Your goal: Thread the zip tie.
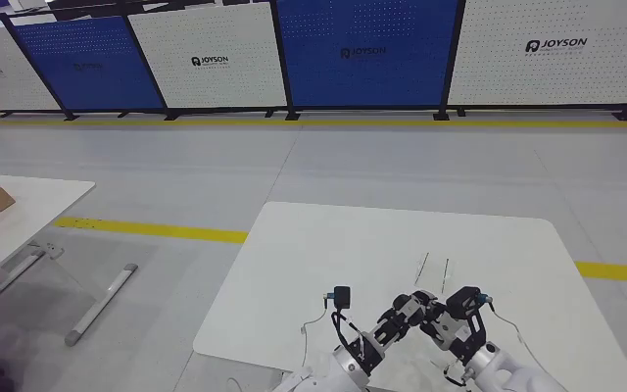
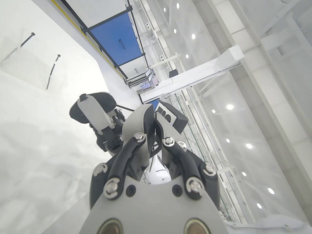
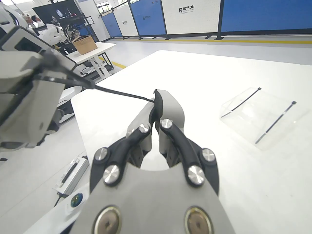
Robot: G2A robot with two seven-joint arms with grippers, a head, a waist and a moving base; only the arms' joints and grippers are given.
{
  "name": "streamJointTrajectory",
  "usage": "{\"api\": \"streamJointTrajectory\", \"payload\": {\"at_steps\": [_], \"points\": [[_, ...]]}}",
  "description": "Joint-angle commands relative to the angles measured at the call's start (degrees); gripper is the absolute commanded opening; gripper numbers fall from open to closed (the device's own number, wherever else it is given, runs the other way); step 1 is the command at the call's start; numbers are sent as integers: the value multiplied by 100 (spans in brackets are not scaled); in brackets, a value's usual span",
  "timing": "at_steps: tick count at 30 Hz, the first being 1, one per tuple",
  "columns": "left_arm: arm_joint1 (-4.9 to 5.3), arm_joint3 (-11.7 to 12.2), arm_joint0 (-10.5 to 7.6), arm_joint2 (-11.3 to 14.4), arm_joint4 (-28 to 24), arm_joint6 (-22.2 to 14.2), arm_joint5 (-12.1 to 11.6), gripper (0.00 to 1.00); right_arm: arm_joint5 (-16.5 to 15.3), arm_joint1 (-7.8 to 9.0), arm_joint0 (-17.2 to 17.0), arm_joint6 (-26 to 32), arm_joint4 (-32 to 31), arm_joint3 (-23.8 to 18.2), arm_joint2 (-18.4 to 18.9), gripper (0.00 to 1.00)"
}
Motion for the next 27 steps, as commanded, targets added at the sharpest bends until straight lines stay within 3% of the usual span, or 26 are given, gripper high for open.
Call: {"api": "streamJointTrajectory", "payload": {"at_steps": [1, 27], "points": [[3, -33, 11, 18, 39, 0, -7, 0, 0, 0, 1, -5, -1, 4, 0, 0], [50, -167, 128, 80, 225, 4, -135, 0, 0, -12, 7, -4, -32, 31, -3, 0]]}}
